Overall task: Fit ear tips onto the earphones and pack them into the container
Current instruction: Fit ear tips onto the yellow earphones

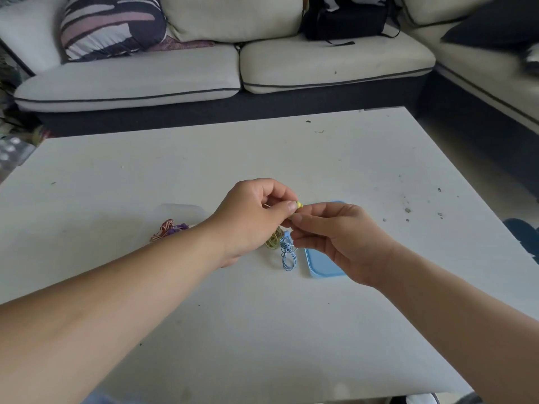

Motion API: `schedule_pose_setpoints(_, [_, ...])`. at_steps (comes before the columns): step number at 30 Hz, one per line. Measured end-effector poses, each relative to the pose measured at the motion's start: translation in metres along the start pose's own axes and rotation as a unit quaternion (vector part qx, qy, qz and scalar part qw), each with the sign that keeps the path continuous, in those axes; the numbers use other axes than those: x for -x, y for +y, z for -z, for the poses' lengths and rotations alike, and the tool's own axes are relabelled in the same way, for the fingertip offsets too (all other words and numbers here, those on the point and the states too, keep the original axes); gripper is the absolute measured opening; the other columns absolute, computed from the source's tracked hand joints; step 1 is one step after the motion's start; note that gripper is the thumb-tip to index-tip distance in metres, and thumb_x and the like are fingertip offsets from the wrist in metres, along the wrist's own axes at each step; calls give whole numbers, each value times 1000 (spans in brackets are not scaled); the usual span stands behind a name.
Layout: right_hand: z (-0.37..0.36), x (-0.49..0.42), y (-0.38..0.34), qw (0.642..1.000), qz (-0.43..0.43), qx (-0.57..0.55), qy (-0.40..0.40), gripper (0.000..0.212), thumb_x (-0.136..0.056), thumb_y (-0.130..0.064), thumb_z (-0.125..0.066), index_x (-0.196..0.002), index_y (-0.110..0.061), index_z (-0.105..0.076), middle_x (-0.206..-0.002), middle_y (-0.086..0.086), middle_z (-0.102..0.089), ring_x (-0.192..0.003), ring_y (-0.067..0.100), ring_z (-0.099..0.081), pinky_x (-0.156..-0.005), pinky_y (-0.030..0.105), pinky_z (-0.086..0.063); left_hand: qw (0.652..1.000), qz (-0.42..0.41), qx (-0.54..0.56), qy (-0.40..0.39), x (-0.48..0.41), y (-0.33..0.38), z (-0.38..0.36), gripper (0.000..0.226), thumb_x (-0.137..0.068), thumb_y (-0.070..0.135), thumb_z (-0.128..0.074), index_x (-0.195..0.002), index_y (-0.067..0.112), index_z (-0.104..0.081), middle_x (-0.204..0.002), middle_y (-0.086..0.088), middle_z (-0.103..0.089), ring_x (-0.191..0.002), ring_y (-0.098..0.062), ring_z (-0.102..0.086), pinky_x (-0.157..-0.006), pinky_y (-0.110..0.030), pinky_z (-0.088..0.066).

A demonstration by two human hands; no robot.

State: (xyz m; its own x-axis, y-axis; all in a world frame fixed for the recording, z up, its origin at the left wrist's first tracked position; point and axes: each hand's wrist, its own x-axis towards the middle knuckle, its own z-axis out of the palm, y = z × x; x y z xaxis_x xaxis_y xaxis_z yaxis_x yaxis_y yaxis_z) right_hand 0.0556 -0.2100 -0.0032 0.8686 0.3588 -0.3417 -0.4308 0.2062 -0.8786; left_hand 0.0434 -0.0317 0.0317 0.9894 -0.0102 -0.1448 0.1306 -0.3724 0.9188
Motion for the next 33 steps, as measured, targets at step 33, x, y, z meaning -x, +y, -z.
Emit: schedule_pose_setpoints(33, [33, -47, 18, 878, 17, 449, 163, 11, -86, -10, -69, -78, -3, -73, -71, 15, -72, -54, 19, -59, -58, 29, -52, 998, 62, -30, 0, -3, -13, 9, 8, -97, 9, -69, -102, 13, -75, -95, -10, -78, -79, -16, -78, -72, -30, -62])
